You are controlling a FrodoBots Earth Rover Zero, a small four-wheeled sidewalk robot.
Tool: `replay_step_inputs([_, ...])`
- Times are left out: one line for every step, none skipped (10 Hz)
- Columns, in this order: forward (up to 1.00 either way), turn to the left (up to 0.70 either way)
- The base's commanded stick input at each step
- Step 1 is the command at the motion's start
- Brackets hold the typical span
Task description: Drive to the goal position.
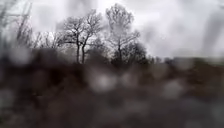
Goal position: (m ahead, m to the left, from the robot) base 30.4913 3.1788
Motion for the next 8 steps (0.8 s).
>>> replay_step_inputs([1.00,0.00])
replay_step_inputs([1.00,0.00])
replay_step_inputs([1.00,0.00])
replay_step_inputs([1.00,0.00])
replay_step_inputs([1.00,0.00])
replay_step_inputs([1.00,0.00])
replay_step_inputs([1.00,0.00])
replay_step_inputs([1.00,0.00])
